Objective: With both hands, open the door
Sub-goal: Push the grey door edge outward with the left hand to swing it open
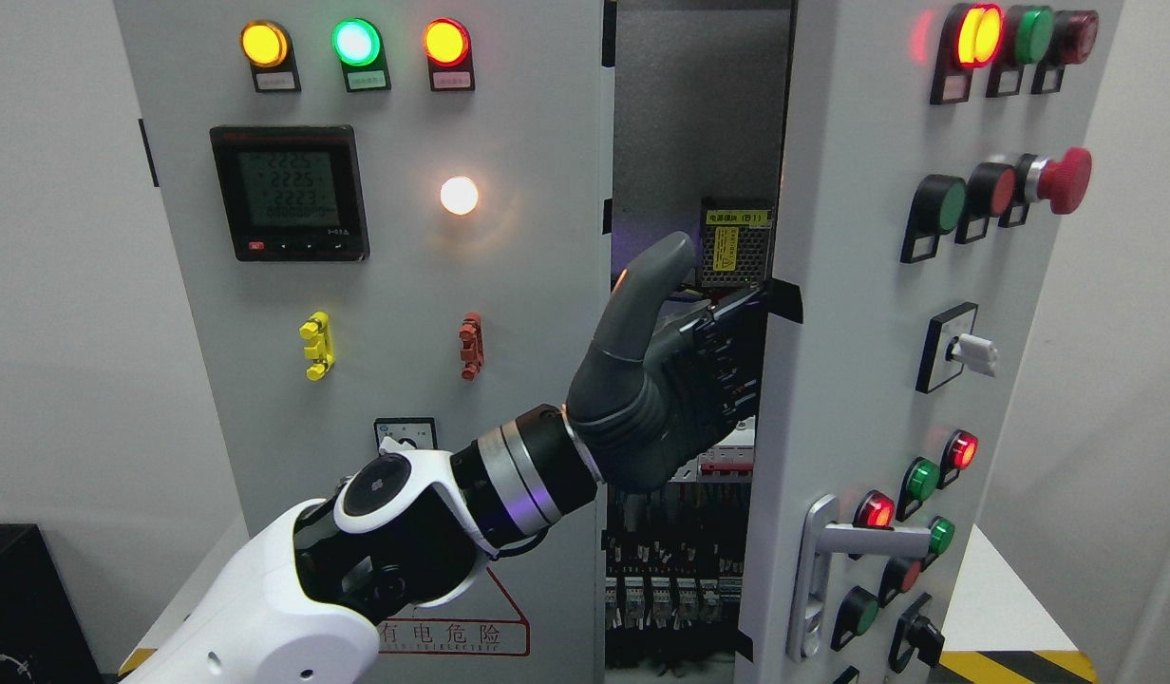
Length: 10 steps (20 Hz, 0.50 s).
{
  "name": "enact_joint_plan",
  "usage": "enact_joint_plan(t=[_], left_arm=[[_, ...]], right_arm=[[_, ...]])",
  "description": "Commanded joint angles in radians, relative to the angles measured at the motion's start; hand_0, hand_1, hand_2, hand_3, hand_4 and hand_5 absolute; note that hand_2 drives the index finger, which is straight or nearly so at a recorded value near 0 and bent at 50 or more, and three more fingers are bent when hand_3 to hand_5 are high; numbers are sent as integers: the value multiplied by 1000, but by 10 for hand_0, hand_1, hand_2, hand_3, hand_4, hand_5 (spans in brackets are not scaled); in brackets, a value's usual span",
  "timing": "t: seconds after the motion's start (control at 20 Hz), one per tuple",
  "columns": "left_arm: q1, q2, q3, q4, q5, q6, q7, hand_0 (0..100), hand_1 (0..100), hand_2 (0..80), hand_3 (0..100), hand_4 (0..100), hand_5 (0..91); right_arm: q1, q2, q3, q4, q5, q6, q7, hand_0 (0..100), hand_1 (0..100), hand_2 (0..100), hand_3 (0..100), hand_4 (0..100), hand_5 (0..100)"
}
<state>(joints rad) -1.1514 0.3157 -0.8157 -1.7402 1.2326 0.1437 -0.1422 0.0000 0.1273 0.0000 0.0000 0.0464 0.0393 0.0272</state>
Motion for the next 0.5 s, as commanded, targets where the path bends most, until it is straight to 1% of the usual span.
enact_joint_plan(t=[0.0,0.2,0.45], left_arm=[[-25,-96,-48,22,1,7,-4,0,0,0,0,0,0],[-44,-119,-59,14,1,13,-4,0,0,0,0,0,0],[-63,-164,-103,17,-1,13,-2,0,0,0,0,0,0]], right_arm=[[-21,0,-31,-18,1,-1,0,0,0,0,0,0,0],[-23,0,-31,-18,0,1,0,0,0,0,0,0,0],[-21,0,-31,-17,1,-1,0,0,0,0,0,0,0]])
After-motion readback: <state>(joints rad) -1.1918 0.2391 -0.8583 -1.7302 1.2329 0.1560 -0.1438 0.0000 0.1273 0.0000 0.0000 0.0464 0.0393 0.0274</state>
